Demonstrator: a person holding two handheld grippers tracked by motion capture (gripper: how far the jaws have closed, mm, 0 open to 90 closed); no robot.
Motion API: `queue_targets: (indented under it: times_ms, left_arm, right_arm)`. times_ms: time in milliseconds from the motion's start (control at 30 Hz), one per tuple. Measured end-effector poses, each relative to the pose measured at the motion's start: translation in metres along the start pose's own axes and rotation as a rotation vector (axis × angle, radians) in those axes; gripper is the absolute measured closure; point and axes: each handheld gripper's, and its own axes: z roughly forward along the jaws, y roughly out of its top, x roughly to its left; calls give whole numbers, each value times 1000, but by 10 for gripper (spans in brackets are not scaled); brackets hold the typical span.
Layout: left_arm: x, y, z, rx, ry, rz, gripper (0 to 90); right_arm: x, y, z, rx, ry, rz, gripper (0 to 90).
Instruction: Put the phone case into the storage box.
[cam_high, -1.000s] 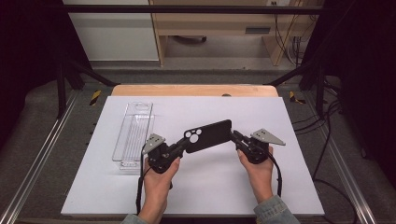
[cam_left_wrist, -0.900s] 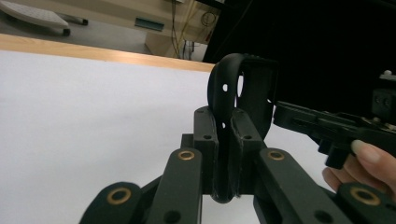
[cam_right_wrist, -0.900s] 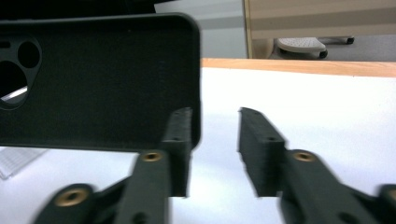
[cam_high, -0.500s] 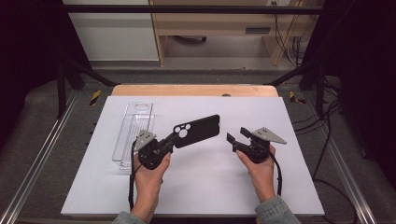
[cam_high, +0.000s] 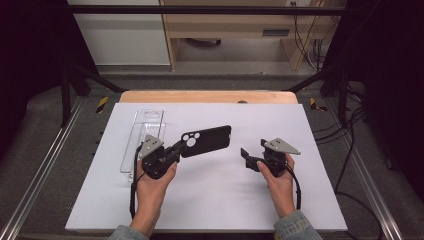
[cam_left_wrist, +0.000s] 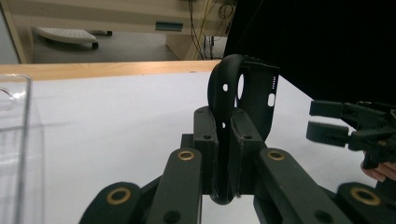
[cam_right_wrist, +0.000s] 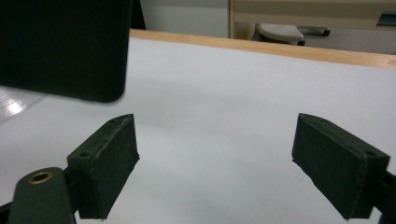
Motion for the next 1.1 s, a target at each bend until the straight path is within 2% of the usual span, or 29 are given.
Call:
queue_targets:
  times_ms: [100,200,300,333,367,400,433,500,667,700,767,867,1100]
  left_arm:
    - [4,6,-8,2,10,25,829]
    - [9,14,-14,3,22,48,829]
    - [15,21,-18,5,35,70,829]
    - [16,22,-19,4,38,69,829]
    - [18,25,-21,2,42,71,829]
    - [20,27,-22,-2,45,74,829]
    - [22,29,-23,-5,47,75,829]
    - [26,33,-24,-8,54,83,829]
    - [38,42,-30,-22,64,83,829]
    - [41,45,-31,-25,64,83,829]
    - [45,49,-33,-24,66,97,829]
    - [51,54,-36,-14,74,115,829]
    - [61,65,-46,6,106,141,828]
  right_arm:
    - [3,-3,-1,29,2,-47,152]
    - [3,-5,-2,39,-1,-51,165]
    - [2,-8,-4,33,9,-71,175]
    - [2,-10,-4,27,13,-91,173]
    - [2,-12,-5,25,1,-113,169]
    - [2,-12,-5,25,1,-113,169]
    - [2,-13,-5,19,-15,-140,169]
    - [1,-14,-6,19,-16,-152,170]
    - [-3,-15,-5,39,-4,-143,170]
    - [-4,-16,-4,44,4,-135,170]
    - [-4,-17,-3,57,50,-117,165]
    - [-2,-17,-2,59,64,-121,113]
    - [-1,-16,-4,33,52,-131,80]
